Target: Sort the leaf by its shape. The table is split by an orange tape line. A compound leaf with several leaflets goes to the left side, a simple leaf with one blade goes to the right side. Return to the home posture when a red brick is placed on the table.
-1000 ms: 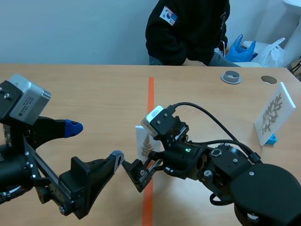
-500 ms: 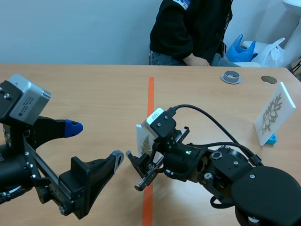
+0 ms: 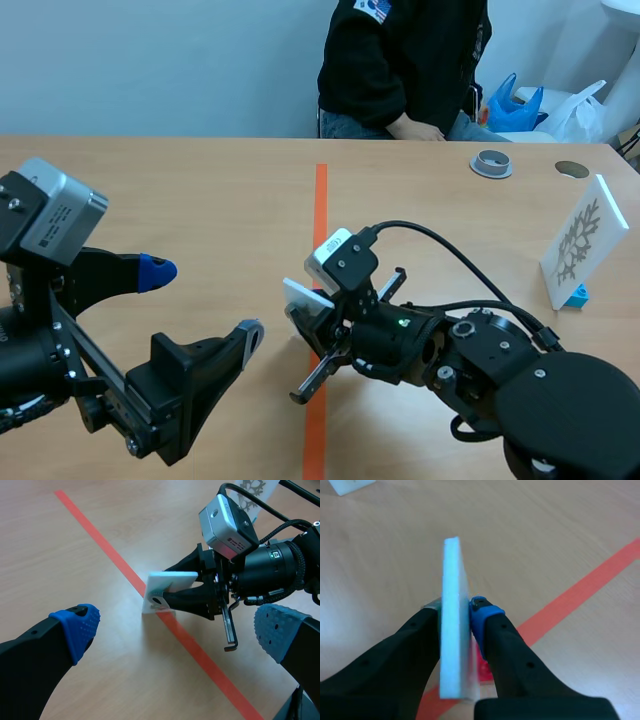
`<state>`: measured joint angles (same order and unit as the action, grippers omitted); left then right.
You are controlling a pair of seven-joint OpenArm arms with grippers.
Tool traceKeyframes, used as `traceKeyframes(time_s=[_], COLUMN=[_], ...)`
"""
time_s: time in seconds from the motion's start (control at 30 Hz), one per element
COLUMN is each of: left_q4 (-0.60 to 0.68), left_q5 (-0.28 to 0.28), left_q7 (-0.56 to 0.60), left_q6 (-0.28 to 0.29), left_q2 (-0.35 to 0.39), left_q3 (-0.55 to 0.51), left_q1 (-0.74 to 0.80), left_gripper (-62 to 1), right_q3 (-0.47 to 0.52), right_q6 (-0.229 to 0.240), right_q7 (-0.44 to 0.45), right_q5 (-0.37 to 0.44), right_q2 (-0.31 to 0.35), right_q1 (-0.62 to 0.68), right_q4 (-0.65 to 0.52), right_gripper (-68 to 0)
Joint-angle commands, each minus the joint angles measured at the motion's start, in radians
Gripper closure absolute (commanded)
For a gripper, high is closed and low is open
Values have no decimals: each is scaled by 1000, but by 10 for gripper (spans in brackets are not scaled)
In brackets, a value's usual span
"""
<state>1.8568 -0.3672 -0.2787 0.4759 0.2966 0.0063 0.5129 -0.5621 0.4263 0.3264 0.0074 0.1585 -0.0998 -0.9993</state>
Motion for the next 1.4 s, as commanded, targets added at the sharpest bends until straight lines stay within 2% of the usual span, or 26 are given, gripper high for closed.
traceKeyframes(time_s=[0.0, 0.07, 0.23, 0.43, 0.8, 1.0, 1.1, 1.23, 1.37], left_q4=[6, 6, 6, 6, 6, 6, 6, 6, 6], left_q5=[-10, -10, -10, -10, -10, -10, -10, -10, -10], left_q7=[20, 20, 19, 19, 19, 19, 19, 19, 19], left_q6=[6, 6, 6, 6, 6, 6, 6, 6, 6], left_q2=[-2, -2, -2, -2, -2, -2, -2, -2, -2], left_q3=[-6, -6, -6, -6, -6, -6, -6, -6, -6], left_q1=[5, 5, 5, 5, 5, 5, 5, 5, 5], left_gripper=[-623, -623, -623, -623, -623, -623, -623, -623, -623], right_q3=[14, 27, 79, 230, 563, 738, 818, 875, 876], right_q6=[6, 16, 19, 23, 49, 85, 92, 91, 86], right_q7=[20, 21, 20, -17, -164, -193, -209, -277, -279], right_q5=[10, 10, 11, 13, 222, 323, 344, 412, 428], right_q2=[5, 5, 23, 57, 71, 71, 71, 75, 82], right_q1=[-11, -11, 1, 63, 294, 389, 405, 410, 400], right_q4=[-27, -32, -87, -227, -441, -472, -472, -467, -428], right_gripper=[-34, -14, -15, -15, -15, -15, -15, -15, -15])
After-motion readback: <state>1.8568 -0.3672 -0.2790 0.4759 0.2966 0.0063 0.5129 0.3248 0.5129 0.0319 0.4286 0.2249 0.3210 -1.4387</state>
